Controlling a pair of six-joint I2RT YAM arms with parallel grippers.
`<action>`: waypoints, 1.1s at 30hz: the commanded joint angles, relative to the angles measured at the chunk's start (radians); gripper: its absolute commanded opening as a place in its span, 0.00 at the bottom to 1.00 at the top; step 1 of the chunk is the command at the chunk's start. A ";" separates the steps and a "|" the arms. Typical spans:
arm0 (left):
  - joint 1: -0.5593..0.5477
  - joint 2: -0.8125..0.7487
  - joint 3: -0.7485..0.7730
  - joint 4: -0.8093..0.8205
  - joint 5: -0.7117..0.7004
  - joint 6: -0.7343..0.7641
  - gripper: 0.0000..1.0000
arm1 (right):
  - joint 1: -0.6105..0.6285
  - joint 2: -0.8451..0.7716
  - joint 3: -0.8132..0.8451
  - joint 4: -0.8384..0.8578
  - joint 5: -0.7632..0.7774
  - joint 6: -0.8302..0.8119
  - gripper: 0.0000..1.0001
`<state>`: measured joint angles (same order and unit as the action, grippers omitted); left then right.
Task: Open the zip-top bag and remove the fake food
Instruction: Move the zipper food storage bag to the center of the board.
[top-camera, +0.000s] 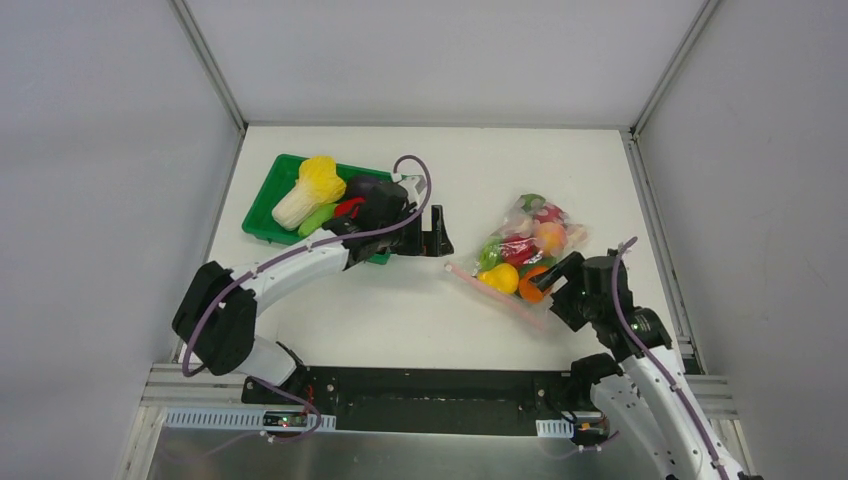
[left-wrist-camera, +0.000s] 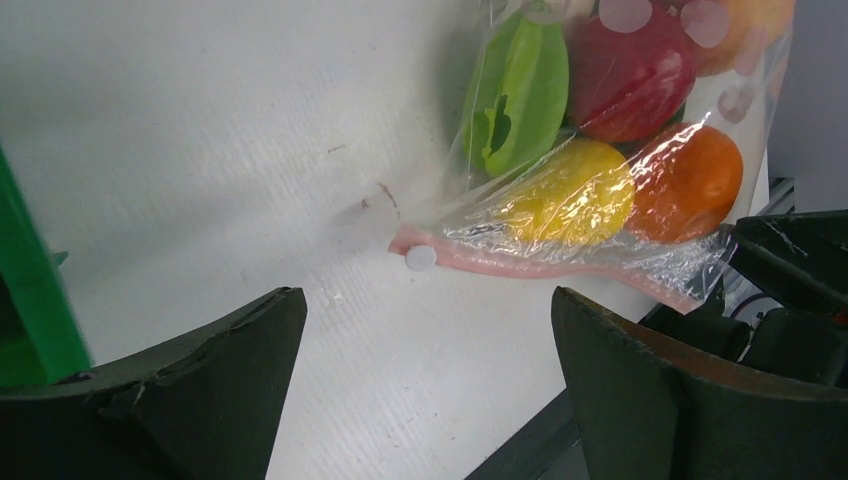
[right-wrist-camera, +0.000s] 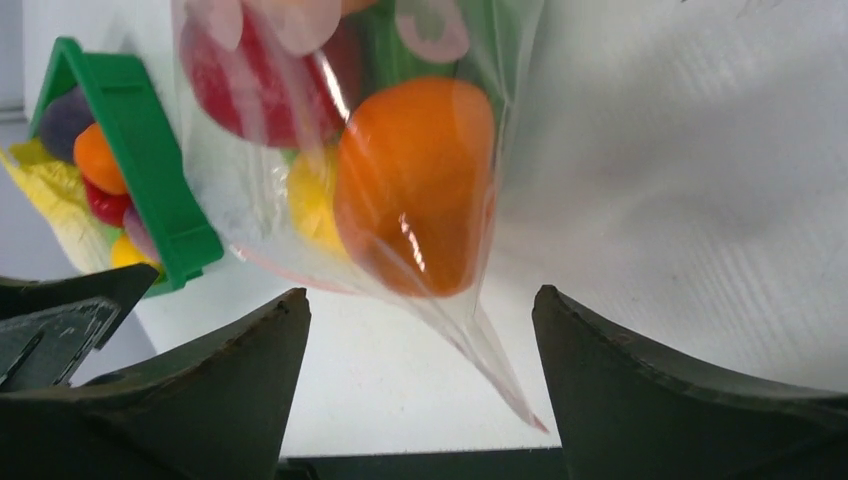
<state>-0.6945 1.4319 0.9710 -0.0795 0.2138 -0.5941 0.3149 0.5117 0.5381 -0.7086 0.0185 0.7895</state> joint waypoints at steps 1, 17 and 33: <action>-0.019 0.076 0.094 0.025 0.054 0.029 0.95 | 0.004 0.121 0.028 0.117 0.114 0.002 0.86; -0.053 0.287 0.047 0.284 0.247 -0.093 0.66 | -0.103 0.522 0.079 0.571 -0.061 -0.388 0.87; -0.083 0.104 -0.152 0.428 0.152 -0.214 0.67 | -0.166 0.464 0.234 0.393 0.097 -0.340 0.92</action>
<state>-0.7731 1.6363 0.8558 0.3084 0.4370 -0.7780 0.1528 1.1248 0.7574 -0.2127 0.0391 0.3740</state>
